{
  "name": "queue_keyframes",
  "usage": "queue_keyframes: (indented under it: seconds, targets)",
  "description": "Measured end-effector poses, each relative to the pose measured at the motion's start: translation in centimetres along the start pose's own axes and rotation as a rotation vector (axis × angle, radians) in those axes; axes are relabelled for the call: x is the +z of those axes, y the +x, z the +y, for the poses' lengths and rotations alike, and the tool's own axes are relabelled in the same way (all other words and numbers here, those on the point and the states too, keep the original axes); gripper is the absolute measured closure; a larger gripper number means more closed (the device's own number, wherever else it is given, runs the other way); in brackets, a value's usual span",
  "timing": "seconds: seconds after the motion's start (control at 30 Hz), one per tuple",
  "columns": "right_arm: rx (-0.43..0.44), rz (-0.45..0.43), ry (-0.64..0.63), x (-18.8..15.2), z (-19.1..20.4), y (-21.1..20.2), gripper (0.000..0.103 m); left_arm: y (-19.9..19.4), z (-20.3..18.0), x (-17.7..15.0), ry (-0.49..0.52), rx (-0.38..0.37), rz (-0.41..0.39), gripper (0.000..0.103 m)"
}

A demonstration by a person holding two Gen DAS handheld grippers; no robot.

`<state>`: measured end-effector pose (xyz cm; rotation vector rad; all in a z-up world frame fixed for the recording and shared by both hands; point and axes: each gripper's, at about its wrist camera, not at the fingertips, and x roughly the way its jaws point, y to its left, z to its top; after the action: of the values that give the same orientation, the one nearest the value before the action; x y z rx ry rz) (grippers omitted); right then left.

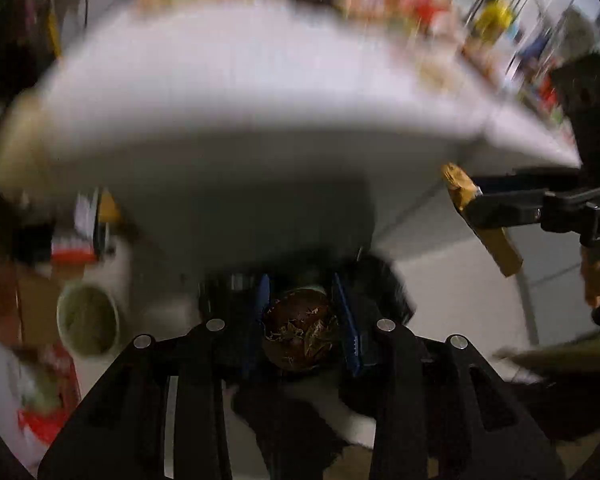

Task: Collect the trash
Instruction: 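Lower the snack bag and chestnut into the black trash bag and open both tools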

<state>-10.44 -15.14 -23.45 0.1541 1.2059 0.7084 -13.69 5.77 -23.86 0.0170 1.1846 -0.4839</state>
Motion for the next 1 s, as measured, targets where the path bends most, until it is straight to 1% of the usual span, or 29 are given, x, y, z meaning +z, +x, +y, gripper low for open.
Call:
queue_keyframes:
  seconds: [0.03,0.07,0.13,0.17,0.2,0.23,0.27,0.3,0.37,0.4,0.47,0.6,0.77,0.87,0.93,1.0]
  targets:
    - [-0.023,0.034,0.015,-1.1,-0.7,2.2,0.067,2.0,0.0,-0.9,-0.001,0.013,0.041,0.070]
    - [-0.041,0.062,0.032,-2.1,-1.5,4.4,0.067,4.8,0.2,-1.9,-0.010,0.034,0.096,0.070]
    - [-0.105,0.105,0.050,-3.7,-2.9,8.0,0.065,8.5,0.7,-3.0,-0.036,0.052,0.142,0.070]
    - [-0.148,0.122,0.067,-4.5,-3.8,9.9,0.061,10.9,1.1,-3.5,-0.055,0.083,0.163,0.067]
    - [-0.191,0.134,0.075,-5.1,-4.6,11.6,0.046,12.4,1.3,-3.8,-0.065,0.100,0.183,0.057]
    - [-0.238,0.138,0.072,-5.5,-5.1,12.7,0.039,14.4,1.6,-4.1,-0.074,0.124,0.211,0.051]
    - [-0.309,0.145,0.060,-6.0,-5.6,14.1,0.031,15.7,1.8,-4.2,-0.082,0.143,0.227,0.043]
    - [-0.344,0.152,0.048,-6.2,-6.0,14.9,0.030,17.4,2.1,-4.3,-0.093,0.165,0.245,0.042]
    - [-0.404,0.181,0.034,-6.9,-6.9,17.0,0.030,19.0,2.6,-4.8,-0.098,0.185,0.267,0.040]
    - [-0.413,0.189,0.036,-7.1,-7.2,17.6,0.030,19.9,2.9,-5.0,-0.097,0.216,0.287,0.038]
    - [-0.418,0.192,0.056,-7.5,-7.8,17.9,0.030,20.9,3.4,-5.3,-0.109,0.237,0.303,0.038]
    - [-0.430,0.170,0.073,-7.4,-8.3,16.4,0.030,20.6,4.0,-5.4,-0.118,0.253,0.304,0.037]
    - [-0.406,0.119,0.060,-6.4,-6.6,13.0,0.030,18.2,3.6,-4.5,-0.087,0.268,0.271,0.037]
    - [-0.378,0.078,0.028,-5.3,-4.5,10.2,0.030,14.9,2.8,-3.6,-0.063,0.270,0.230,0.036]
    - [-0.345,0.039,0.008,-4.3,-2.7,7.7,0.029,12.7,2.3,-2.9,-0.057,0.258,0.200,0.032]
    - [-0.306,-0.012,-0.025,-3.1,-0.4,4.7,0.025,10.1,1.7,-2.0,-0.051,0.256,0.159,0.024]
